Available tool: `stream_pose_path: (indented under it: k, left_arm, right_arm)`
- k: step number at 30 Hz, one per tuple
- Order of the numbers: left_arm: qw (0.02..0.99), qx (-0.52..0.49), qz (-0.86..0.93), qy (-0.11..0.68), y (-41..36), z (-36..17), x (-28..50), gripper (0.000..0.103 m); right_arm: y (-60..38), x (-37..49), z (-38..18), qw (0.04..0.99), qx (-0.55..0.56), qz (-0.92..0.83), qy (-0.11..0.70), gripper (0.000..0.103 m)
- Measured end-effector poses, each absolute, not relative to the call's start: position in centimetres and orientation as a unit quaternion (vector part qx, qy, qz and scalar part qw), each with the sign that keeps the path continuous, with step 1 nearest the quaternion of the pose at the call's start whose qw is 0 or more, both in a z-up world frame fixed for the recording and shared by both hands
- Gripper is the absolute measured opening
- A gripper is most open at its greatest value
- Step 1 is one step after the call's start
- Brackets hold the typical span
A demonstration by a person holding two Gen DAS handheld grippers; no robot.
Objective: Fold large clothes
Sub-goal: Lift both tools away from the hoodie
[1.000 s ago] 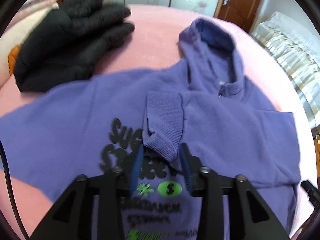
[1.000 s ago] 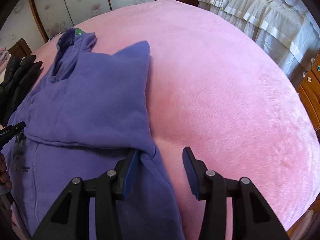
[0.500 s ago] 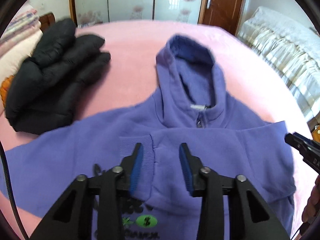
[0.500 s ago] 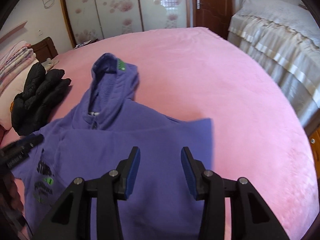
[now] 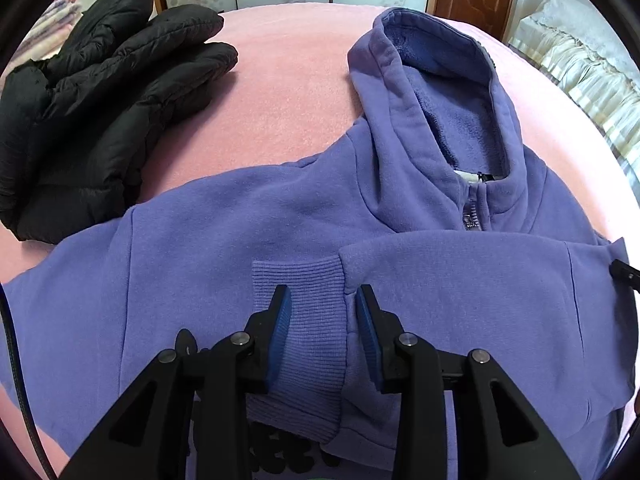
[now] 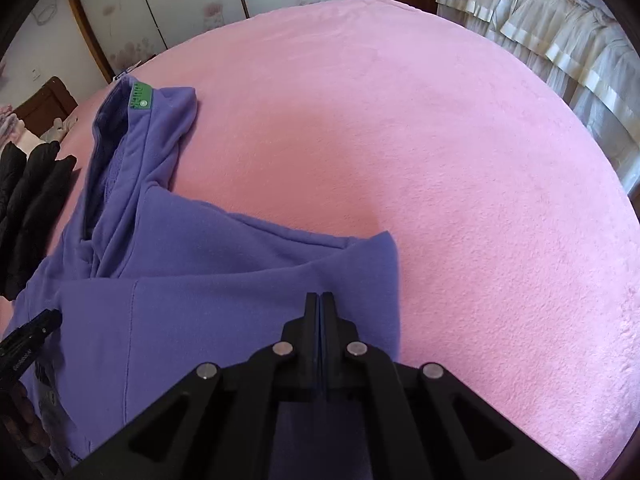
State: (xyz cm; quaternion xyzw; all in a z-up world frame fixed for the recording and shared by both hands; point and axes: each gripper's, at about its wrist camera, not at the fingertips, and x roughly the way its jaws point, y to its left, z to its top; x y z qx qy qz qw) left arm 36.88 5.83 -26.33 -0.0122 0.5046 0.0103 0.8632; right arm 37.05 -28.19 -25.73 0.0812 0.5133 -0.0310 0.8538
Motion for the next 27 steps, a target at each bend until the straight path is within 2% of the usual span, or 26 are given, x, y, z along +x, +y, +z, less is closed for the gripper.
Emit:
stream_pose_path:
  k: [2, 4, 9, 11, 13, 15, 27]
  left_arm:
    - [0.863, -0.011, 0.012, 0.506, 5.6, -25.8, 36.5, 0.034]
    - [0.864, -0.010, 0.007, 0.503, 5.1, -24.5, 35.6, 0.036]
    - [0.886, -0.003, -0.019, 0.463, 3.9, -19.4, 31.4, 0.076]
    - [0.897, 0.010, -0.023, 0.440, 3.2, -17.1, 29.3, 0.081]
    - [0.907, 0.023, -0.026, 0.421, 2.4, -14.8, 27.2, 0.086]
    - [0.915, 0.026, -0.028, 0.401, 1.9, -12.2, 24.9, 0.092]
    - [0.940, -0.015, -0.046, 0.337, 1.7, -3.4, 15.0, 0.101]
  right_arm:
    - [-27.6, 36.7, -25.2, 0.854, 0.067, -0.037, 0.514, 0.000]
    - [-27.0, 36.0, -24.3, 0.855, 0.066, -0.037, 0.513, 0.004]
    - [-25.6, 31.5, -20.6, 0.869, 0.080, -0.007, 0.489, 0.005]
    - [-24.9, 29.4, -19.1, 0.876, 0.085, 0.007, 0.475, 0.006]
    - [-24.2, 27.0, -17.5, 0.881, 0.095, 0.011, 0.463, 0.017]
    - [-23.7, 24.8, -15.9, 0.888, 0.104, 0.013, 0.447, 0.023]
    - [-20.7, 15.1, -7.1, 0.926, 0.088, 0.008, 0.368, 0.025]
